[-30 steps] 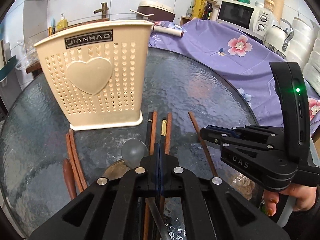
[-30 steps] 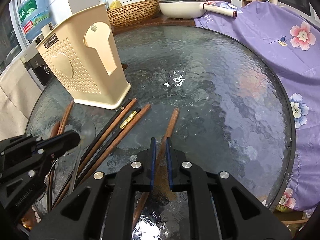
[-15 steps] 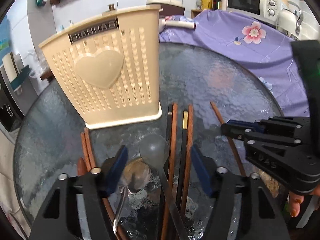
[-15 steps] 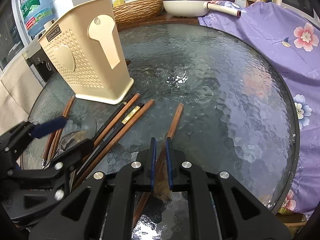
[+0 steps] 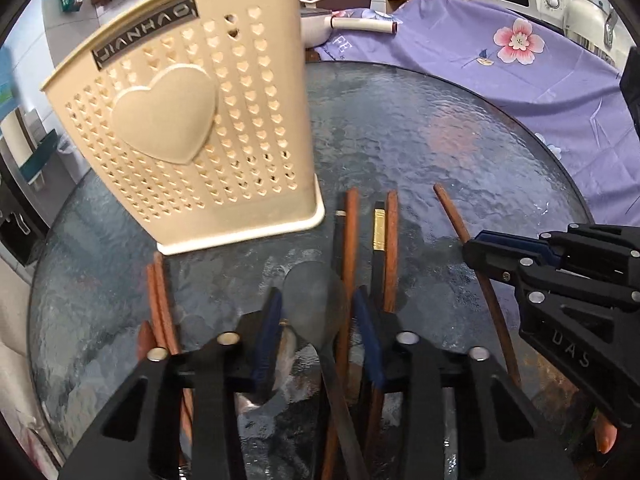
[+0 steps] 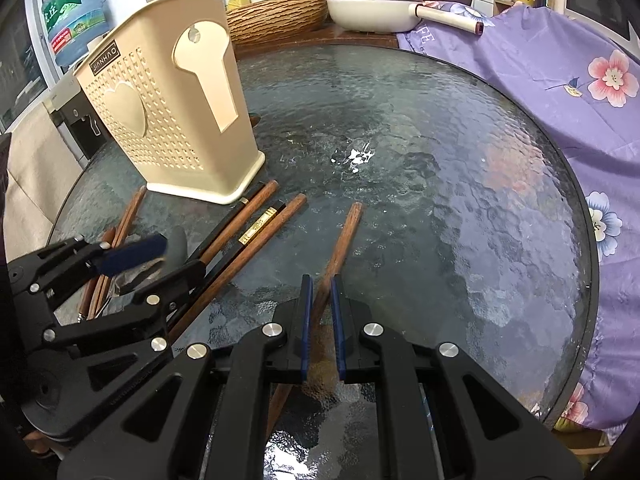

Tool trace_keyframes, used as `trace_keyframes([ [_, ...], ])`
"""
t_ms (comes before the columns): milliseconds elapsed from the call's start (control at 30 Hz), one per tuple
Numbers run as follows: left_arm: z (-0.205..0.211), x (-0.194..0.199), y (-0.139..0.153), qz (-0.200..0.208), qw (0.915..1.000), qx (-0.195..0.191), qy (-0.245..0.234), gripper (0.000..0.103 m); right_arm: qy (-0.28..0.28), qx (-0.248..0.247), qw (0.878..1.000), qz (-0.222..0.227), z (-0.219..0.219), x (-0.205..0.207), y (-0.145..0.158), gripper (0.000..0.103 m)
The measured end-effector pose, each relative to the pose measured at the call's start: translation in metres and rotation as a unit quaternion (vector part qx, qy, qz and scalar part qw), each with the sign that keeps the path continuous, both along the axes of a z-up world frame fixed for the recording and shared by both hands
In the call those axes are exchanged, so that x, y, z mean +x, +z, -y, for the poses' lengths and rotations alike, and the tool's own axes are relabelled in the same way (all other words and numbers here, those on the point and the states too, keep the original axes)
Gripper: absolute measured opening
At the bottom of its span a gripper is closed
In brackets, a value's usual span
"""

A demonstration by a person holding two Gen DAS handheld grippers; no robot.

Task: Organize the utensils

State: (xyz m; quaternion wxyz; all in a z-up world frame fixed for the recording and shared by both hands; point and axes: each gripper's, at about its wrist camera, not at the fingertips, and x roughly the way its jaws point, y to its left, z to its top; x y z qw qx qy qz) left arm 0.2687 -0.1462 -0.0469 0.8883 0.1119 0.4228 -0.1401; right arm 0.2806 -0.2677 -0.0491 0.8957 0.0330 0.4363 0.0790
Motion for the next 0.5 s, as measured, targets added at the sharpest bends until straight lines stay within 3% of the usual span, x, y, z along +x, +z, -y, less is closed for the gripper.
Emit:
trace_keyframes([
  [133, 0.003, -0.001, 0.0, 0.002, 1.0, 0.003, -0.003, 0.021, -0.002, -0.002, 1.0, -0.001, -0.002, 0.001, 0.0, 0.01],
  [500, -0.015, -0.003, 0.014, -0.001, 0.9984, -0.056, -0.006, 0.01, -0.004, 0.017, 1.0, 0.004, 0.003, 0.004, 0.005, 0.004],
])
